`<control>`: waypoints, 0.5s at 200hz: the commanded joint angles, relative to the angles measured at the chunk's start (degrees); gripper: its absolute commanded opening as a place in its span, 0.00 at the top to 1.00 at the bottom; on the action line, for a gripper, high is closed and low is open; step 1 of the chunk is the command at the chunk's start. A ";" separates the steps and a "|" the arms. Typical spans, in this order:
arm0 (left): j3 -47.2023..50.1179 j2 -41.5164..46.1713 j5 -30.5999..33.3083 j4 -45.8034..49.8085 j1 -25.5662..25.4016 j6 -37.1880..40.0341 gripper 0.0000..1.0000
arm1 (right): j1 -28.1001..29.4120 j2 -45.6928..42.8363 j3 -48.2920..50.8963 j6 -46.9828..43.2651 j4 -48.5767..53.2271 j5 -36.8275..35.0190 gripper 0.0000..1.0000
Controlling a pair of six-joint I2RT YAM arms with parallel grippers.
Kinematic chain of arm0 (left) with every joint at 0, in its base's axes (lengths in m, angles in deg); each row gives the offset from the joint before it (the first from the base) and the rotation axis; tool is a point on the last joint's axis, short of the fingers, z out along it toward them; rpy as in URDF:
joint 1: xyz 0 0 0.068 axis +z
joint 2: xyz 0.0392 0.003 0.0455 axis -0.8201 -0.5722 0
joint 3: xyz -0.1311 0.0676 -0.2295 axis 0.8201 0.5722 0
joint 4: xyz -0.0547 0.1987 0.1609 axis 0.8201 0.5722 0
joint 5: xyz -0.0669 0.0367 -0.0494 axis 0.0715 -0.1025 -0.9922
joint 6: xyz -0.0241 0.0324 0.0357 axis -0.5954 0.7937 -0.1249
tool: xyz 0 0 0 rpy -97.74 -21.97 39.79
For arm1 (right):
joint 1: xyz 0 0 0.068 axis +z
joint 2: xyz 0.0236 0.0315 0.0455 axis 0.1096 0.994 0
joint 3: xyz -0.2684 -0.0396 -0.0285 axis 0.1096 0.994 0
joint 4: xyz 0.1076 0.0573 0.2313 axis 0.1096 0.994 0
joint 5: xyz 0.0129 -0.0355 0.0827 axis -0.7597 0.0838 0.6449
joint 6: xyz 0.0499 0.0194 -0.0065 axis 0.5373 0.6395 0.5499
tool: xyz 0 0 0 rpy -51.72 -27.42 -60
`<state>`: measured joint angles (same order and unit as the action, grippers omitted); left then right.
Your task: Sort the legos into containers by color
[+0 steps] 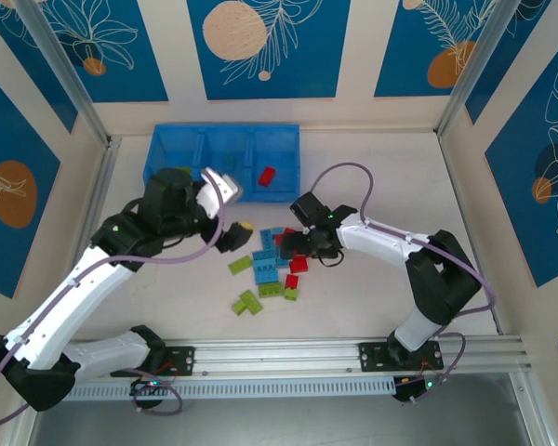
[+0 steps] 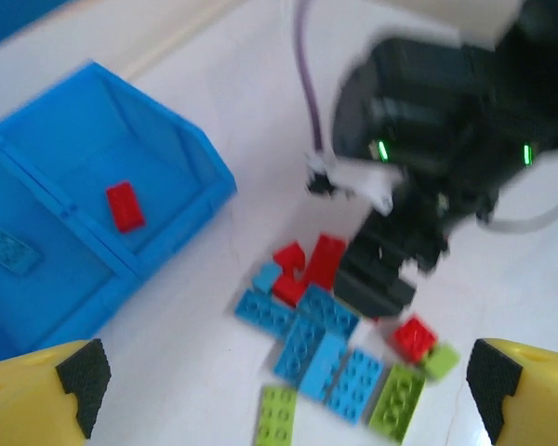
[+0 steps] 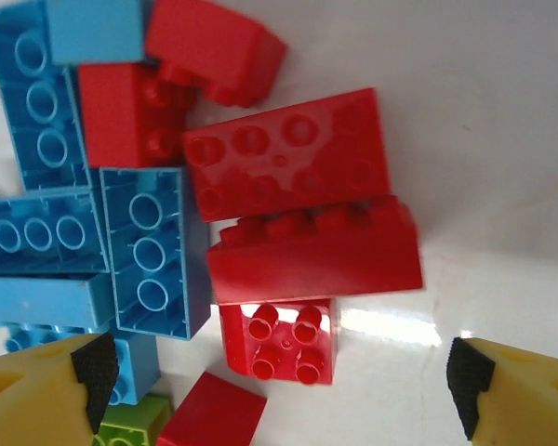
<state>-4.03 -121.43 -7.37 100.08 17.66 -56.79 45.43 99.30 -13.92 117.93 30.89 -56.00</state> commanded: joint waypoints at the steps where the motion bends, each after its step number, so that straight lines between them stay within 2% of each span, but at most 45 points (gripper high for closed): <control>1: 6.94 3.15 -4.29 0.83 -0.18 9.54 0.00 | -1.66 1.78 -1.44 -9.15 -0.97 0.34 0.08; 29: 8.04 3.28 -7.94 1.61 -0.14 11.69 0.00 | -1.30 4.77 -2.59 -10.35 -0.28 1.18 0.12; 62: 9.96 4.18 -6.43 0.00 -0.12 13.11 0.00 | -1.03 7.64 -2.59 -11.05 -1.71 2.06 0.15; 81: 11.15 4.87 -5.34 -1.16 -0.11 13.54 0.00 | -1.24 8.63 -2.74 -11.28 -2.20 0.79 0.22; 100: 11.42 4.96 -4.29 -1.19 -0.11 13.64 0.00 | -1.15 8.49 -3.20 -11.25 -1.74 -0.04 0.36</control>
<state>6.40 -117.30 -11.98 100.30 17.66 -45.03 44.05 107.70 -15.38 107.42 29.23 -55.22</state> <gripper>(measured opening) 0.998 0.709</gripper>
